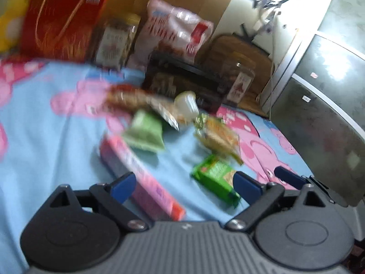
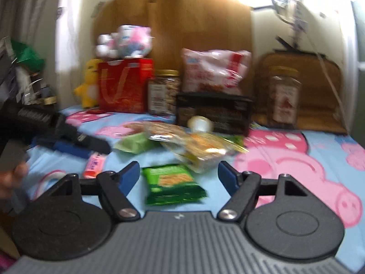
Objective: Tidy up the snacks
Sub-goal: 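Lower the left gripper onto the pink-and-white candy stick and close it, then carry the candy stick into the black sheep-print tin and open the left gripper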
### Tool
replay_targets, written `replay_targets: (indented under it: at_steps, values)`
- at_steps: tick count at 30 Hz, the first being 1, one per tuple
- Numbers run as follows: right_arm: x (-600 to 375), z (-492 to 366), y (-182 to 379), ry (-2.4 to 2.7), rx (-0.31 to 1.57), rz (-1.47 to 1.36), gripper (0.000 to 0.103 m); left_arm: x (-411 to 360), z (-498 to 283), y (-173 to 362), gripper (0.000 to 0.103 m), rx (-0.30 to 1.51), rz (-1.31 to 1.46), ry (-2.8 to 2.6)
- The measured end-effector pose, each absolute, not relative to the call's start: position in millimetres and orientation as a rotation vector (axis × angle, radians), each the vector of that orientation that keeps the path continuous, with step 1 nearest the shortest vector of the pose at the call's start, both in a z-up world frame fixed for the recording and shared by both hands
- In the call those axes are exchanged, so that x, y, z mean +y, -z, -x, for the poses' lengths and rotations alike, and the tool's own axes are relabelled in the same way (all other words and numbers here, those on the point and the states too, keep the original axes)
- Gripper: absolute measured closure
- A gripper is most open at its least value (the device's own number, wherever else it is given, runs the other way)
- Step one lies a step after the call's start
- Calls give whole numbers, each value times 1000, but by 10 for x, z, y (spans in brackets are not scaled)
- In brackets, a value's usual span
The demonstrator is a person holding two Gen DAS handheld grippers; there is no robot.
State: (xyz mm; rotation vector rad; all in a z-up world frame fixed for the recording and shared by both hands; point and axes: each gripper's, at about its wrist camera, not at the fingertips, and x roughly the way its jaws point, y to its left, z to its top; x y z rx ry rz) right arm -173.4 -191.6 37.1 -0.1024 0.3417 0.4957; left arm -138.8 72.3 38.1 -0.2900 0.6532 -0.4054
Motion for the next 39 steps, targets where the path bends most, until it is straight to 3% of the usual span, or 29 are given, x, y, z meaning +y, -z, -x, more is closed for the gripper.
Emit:
replay_targets:
  at_steps: [6, 12, 13, 14, 15, 16, 18, 30, 35, 39]
  values:
    - [-1565, 1512, -312, -766, 451, 169, 54, 1071, 1230, -551, 7, 615, 203, 300]
    - [-1212, 1309, -194, -934, 580, 157, 55, 1089, 918, -439, 9, 665, 138, 364]
    - [-1160, 1298, -163, -936, 594, 161, 58, 1051, 856, -400, 14, 681, 125, 379]
    - [-1141, 1304, -150, -925, 585, 166, 63, 1027, 800, -354, 27, 702, 118, 395]
    - [-1138, 1294, -162, -914, 587, 175, 73, 1012, 747, -308, 35, 730, 122, 404]
    - [-1177, 1269, -178, -916, 598, 160, 74, 1013, 725, -260, 48, 756, 131, 412]
    - [-1298, 1234, -188, -890, 608, 144, 74, 1030, 760, -215, 60, 757, 128, 404]
    - [-1511, 1157, -268, -926, 634, 126, 74, 1121, 1086, -243, 58, 761, 267, 395]
    - [-1701, 735, -752, -921, 539, 55, 74, 1063, 869, -826, 58, 641, 247, 405]
    - [-1802, 220, -1067, -827, 449, 112, 74, 709, 212, -1288, 57, 554, 178, 395]
